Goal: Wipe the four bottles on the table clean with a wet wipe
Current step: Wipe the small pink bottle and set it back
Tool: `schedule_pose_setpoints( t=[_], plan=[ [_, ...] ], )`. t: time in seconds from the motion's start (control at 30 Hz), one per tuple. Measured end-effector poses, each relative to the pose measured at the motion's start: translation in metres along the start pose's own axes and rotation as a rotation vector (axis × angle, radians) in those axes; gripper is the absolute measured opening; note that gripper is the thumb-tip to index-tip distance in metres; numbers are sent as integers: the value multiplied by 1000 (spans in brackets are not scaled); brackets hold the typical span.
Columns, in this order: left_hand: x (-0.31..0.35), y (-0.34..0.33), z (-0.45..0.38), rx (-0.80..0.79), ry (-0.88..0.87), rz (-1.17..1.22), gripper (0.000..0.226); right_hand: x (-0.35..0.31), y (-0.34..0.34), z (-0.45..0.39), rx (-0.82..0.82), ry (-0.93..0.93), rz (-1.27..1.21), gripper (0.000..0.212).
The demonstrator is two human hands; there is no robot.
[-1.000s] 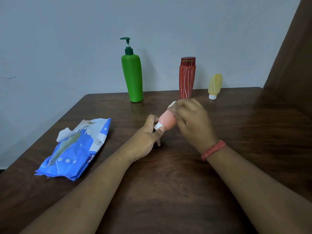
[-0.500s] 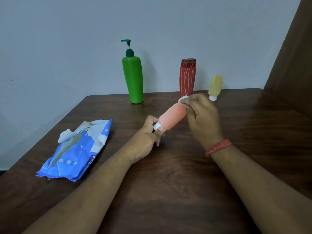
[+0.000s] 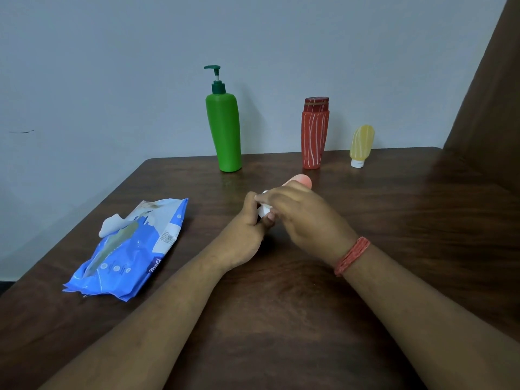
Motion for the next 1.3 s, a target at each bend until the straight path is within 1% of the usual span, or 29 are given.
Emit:
schedule_pose_setpoints(
  t=[0.1, 0.2, 0.3, 0.4, 0.5, 0.6, 0.67, 0.77, 0.83, 0.93, 1.0, 1.13, 1.2, 1.3],
  plan=[
    [1, 1, 0, 22, -3, -21, 17, -2, 0, 0, -16, -26, -22, 42],
    [-2, 1, -2, 20, 35, -20, 9, 12, 11, 1, 85, -137, 21, 42],
    [-4, 1, -2, 9, 82, -62, 11, 39, 27, 4, 174, -267, 78, 43],
    [-4, 1, -1, -8, 84, -88, 16, 53, 36, 9, 239, -265, 181, 39],
    [-7, 2, -3, 10, 86, -53, 14, 43, 35, 9, 264, -218, 176, 32],
    [-9, 3, -3, 34, 88, 35, 10, 12, 17, 2, 181, -62, 154, 29],
    [-10, 4, -3, 36, 84, 56, 9, 3, 8, -3, 130, -32, 152, 26],
    [-9, 4, -4, 30, 83, 22, 10, 17, 16, -4, 154, -111, 200, 27],
    [-9, 2, -4, 17, 85, -18, 13, 35, 29, 2, 218, -188, 209, 29],
    [-8, 0, -4, -4, 78, -50, 15, 54, 42, 12, 303, -299, 177, 24],
    [-8, 0, -4, -4, 76, -49, 14, 45, 38, 11, 297, -253, 162, 25],
    [-11, 2, -4, 13, 76, 1, 11, 9, 15, -1, 140, -88, 203, 25],
    [-10, 3, -4, 19, 77, 7, 12, 15, 19, -3, 165, -100, 219, 28],
    [-12, 2, -4, 13, 83, 24, 11, 44, 36, 6, 283, -224, 217, 28]
  ],
)
Point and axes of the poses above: each hand's wrist, its own z-axis away from the middle knuckle, its own y-axis out of the back of the hand, x = y × z, the point moved 8 cm from there along -z, towards the middle knuckle, and after that the axes turned 4 degrees about -x, right-handed, at the moved point
